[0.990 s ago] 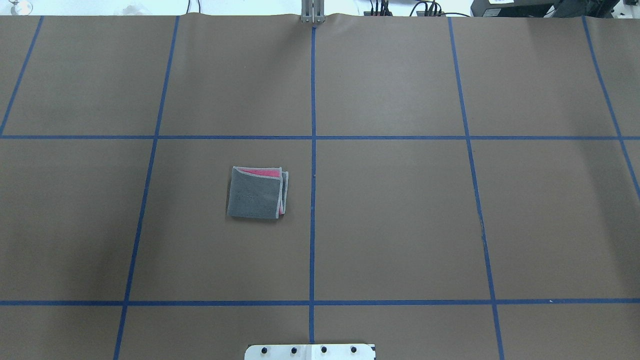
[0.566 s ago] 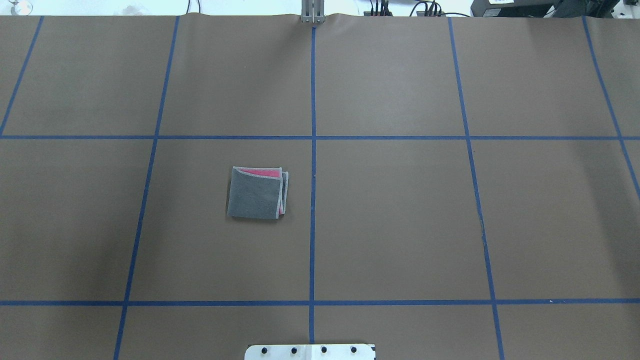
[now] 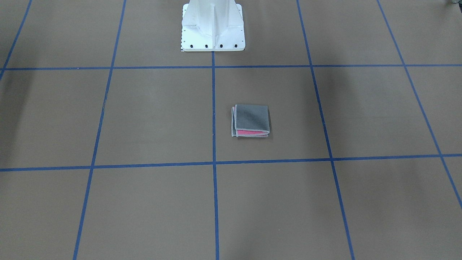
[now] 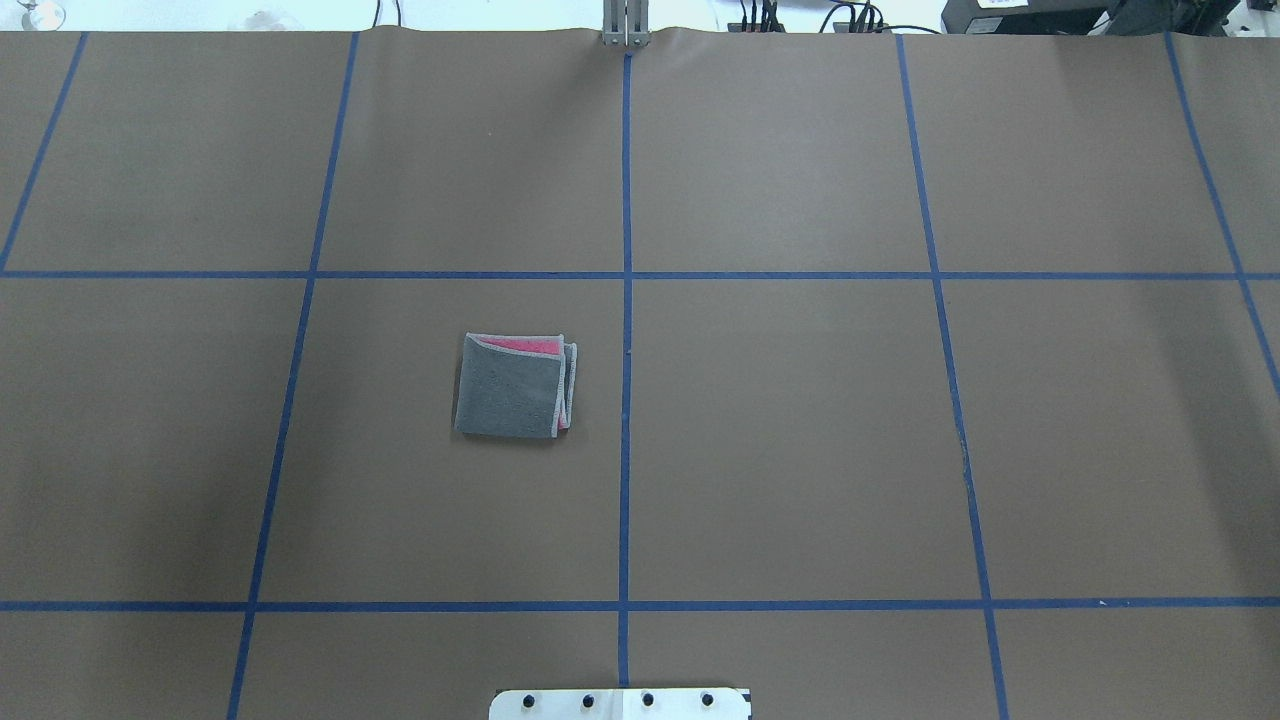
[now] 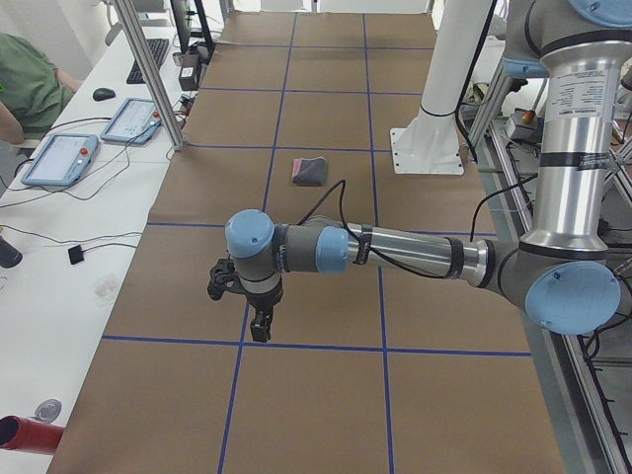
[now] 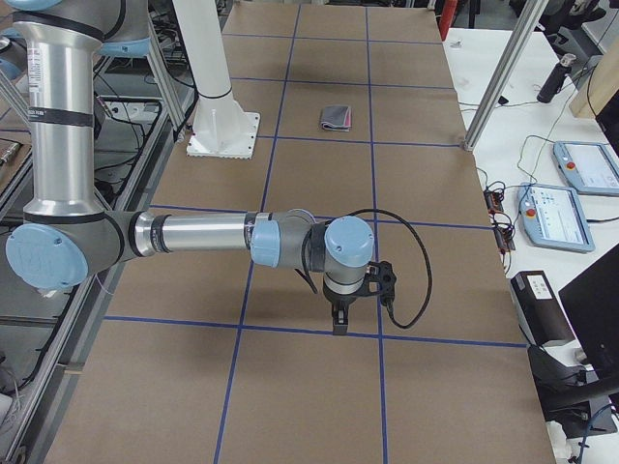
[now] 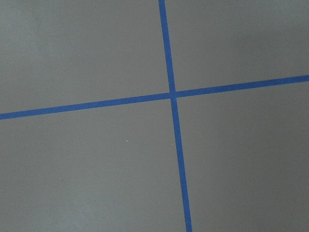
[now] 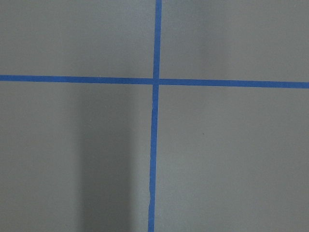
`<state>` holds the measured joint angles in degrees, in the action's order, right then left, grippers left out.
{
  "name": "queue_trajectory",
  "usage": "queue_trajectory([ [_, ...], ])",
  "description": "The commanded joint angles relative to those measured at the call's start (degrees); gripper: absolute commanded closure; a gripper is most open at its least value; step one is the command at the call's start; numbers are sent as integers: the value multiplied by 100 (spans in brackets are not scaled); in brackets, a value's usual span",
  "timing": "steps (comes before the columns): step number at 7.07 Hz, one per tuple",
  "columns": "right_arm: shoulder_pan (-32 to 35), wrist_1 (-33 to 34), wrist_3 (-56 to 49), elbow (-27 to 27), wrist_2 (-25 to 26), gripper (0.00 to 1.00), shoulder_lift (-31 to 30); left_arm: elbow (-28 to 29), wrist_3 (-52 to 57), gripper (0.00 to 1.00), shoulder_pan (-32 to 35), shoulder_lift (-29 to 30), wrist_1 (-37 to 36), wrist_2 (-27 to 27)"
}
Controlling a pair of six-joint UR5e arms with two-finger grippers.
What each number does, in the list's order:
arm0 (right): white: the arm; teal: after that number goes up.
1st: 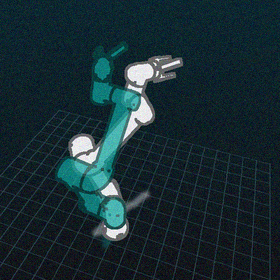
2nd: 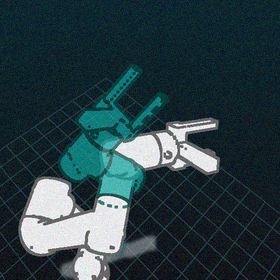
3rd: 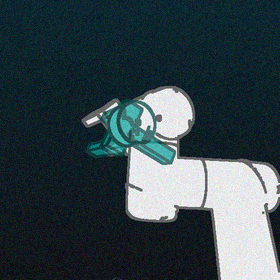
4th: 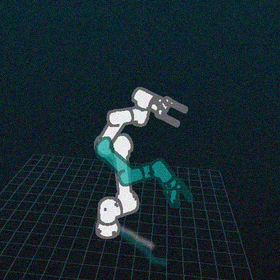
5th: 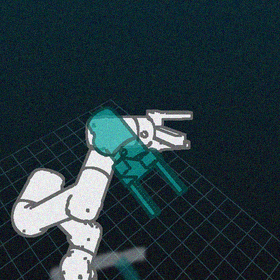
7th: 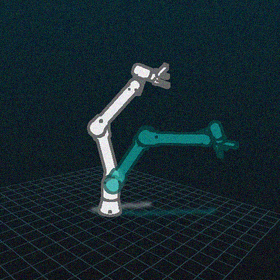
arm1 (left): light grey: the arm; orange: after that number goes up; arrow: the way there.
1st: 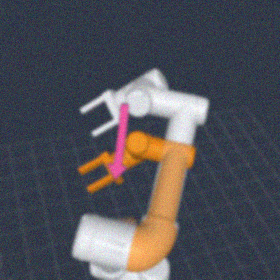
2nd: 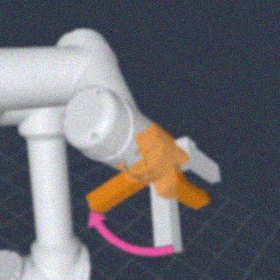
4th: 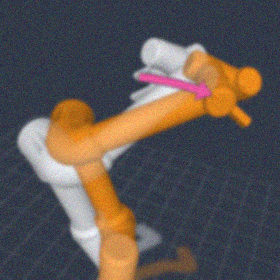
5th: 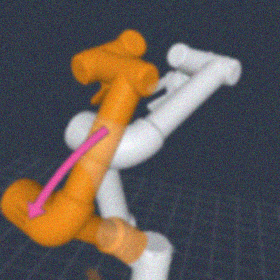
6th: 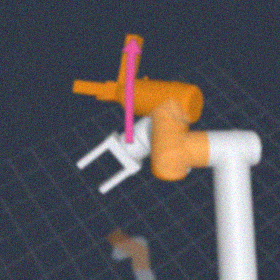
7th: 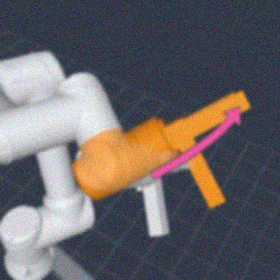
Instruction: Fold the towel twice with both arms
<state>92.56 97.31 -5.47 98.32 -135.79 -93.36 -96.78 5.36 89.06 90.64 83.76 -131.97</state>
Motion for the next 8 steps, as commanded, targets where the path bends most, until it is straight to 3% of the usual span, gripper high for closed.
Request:
queue_trajectory([
  [1, -142, -1, 2, 3, -9, 0, 2, 1, 0, 0, -3, -3, 0, 5],
  [8, -142, -124, 29, -5, -18, 0, -7, 9, 0, 0, -3, 23, 0, 5],
])
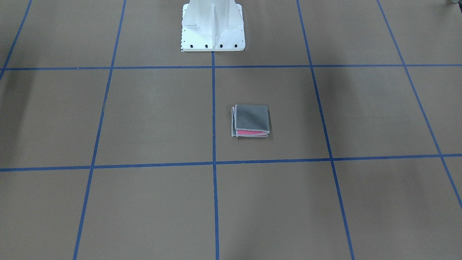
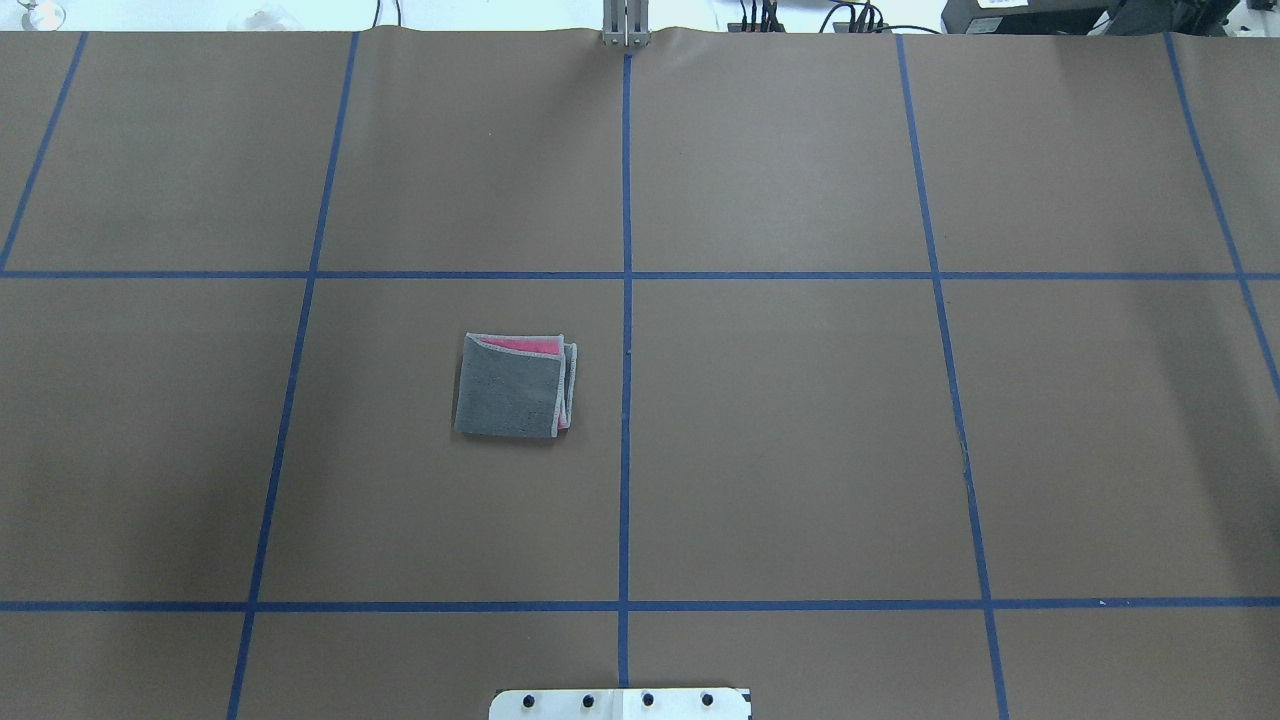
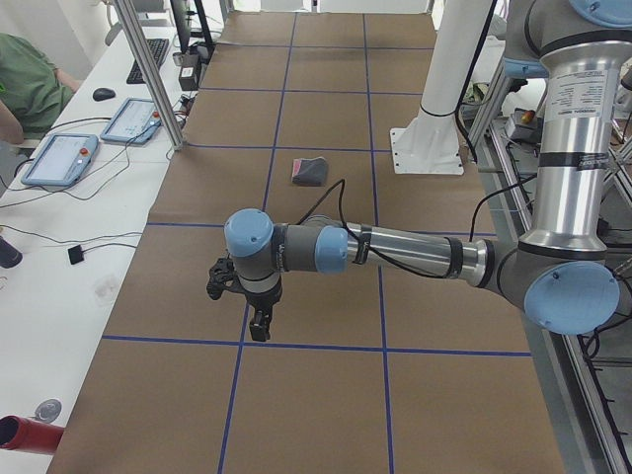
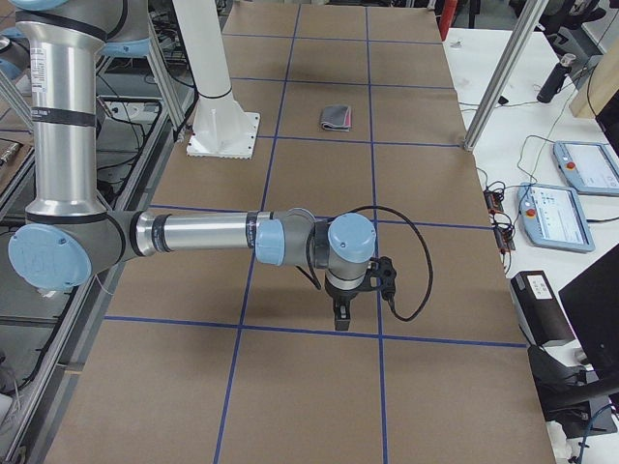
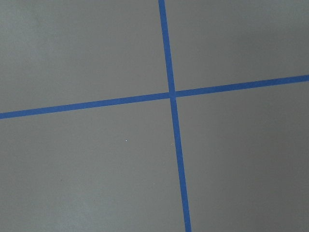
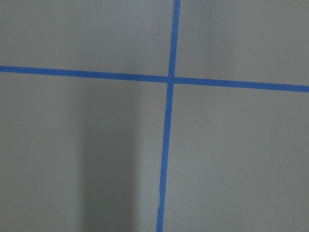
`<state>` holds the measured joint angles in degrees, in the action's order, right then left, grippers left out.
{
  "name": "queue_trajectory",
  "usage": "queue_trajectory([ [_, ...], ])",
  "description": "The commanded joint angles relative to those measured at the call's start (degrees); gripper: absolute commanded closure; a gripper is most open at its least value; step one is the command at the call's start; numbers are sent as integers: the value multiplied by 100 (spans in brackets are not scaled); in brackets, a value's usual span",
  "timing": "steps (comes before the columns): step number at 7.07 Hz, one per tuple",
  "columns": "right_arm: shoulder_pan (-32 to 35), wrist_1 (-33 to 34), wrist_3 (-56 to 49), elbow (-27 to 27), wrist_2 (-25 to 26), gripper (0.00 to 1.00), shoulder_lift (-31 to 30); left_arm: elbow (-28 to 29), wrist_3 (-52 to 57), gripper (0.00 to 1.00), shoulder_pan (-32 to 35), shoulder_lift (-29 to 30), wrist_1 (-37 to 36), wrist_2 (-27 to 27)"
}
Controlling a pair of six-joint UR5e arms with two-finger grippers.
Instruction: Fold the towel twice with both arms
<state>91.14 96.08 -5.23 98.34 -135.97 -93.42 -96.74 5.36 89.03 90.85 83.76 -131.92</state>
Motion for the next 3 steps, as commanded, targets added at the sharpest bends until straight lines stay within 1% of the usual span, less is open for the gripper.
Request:
queue_trajectory([
  [1, 0, -1, -4, 1, 0, 0, -1, 24, 0, 0, 0, 3, 0, -9],
  [3, 0, -1, -4, 10, -18, 0, -1, 50, 0, 0, 0, 3, 0, -18],
])
